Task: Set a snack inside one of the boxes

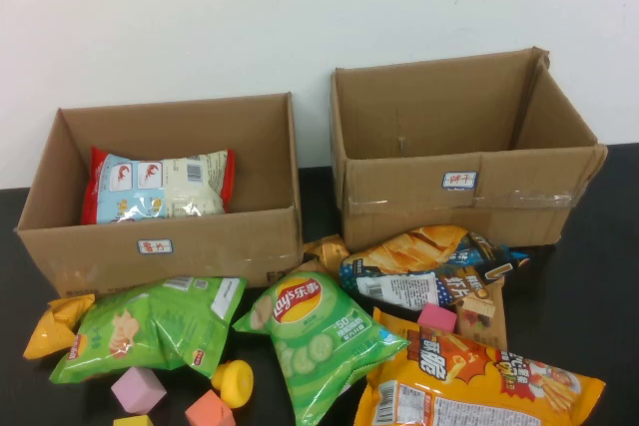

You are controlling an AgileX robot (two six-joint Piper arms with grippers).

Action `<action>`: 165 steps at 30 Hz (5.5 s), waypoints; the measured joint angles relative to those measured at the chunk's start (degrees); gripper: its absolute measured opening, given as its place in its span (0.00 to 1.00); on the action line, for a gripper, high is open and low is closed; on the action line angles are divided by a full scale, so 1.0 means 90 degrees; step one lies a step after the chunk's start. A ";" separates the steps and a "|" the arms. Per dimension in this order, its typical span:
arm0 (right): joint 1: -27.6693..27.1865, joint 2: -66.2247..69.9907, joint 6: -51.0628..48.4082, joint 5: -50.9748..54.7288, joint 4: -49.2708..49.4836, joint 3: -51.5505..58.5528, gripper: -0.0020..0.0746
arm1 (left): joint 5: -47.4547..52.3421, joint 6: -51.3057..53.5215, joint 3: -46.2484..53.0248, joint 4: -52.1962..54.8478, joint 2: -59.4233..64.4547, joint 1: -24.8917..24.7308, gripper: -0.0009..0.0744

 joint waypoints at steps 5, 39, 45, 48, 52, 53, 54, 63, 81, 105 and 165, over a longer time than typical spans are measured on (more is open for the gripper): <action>0.0000 0.0000 0.0000 0.0000 0.0000 0.0000 0.02 | 0.0000 0.0000 0.0000 0.0000 0.0000 0.0000 0.01; 0.0000 0.0000 0.0000 0.0000 -0.0820 0.0000 0.02 | -0.0055 0.0013 0.0000 0.0087 0.0000 0.0000 0.01; 0.0000 0.0000 0.0000 -0.0515 -0.1575 0.0014 0.02 | -0.1103 -0.0096 0.0038 -0.0023 0.0000 0.0000 0.01; 0.0000 0.0000 0.0009 -0.1805 -0.1705 0.0014 0.02 | -0.2437 -0.0269 0.0038 -0.0092 0.0000 0.0000 0.01; 0.0000 0.0000 0.0024 -0.3926 -0.1771 0.0014 0.02 | -0.4462 -0.0465 0.0038 -0.0137 0.0000 0.0000 0.01; 0.0000 0.0000 0.0054 -0.4467 -0.1783 0.0014 0.02 | -0.4965 -0.0496 0.0038 -0.0148 0.0000 0.0000 0.01; 0.0000 0.0000 0.0098 -0.4882 -0.1783 0.0014 0.02 | -0.5440 -0.0497 0.0038 -0.0162 0.0000 0.0000 0.01; 0.0000 -0.0032 0.0318 -0.5944 -0.1189 0.0014 0.02 | -0.8206 -0.0539 0.0038 -0.0176 0.0000 0.0000 0.01; 0.0000 0.1565 -0.0492 -0.0800 -0.0484 -0.2418 0.02 | -0.1748 -0.3290 -0.1845 0.0898 0.0710 0.0000 0.01; 0.0796 0.4509 -0.2457 0.0430 0.1671 -0.2457 0.02 | 0.1698 -0.2322 -0.2192 -0.0676 0.1907 0.0000 0.01; 0.1086 0.4597 -0.3973 0.0284 0.3000 -0.2457 0.02 | 0.0128 0.2441 -0.5612 -0.4439 1.2346 0.0000 0.72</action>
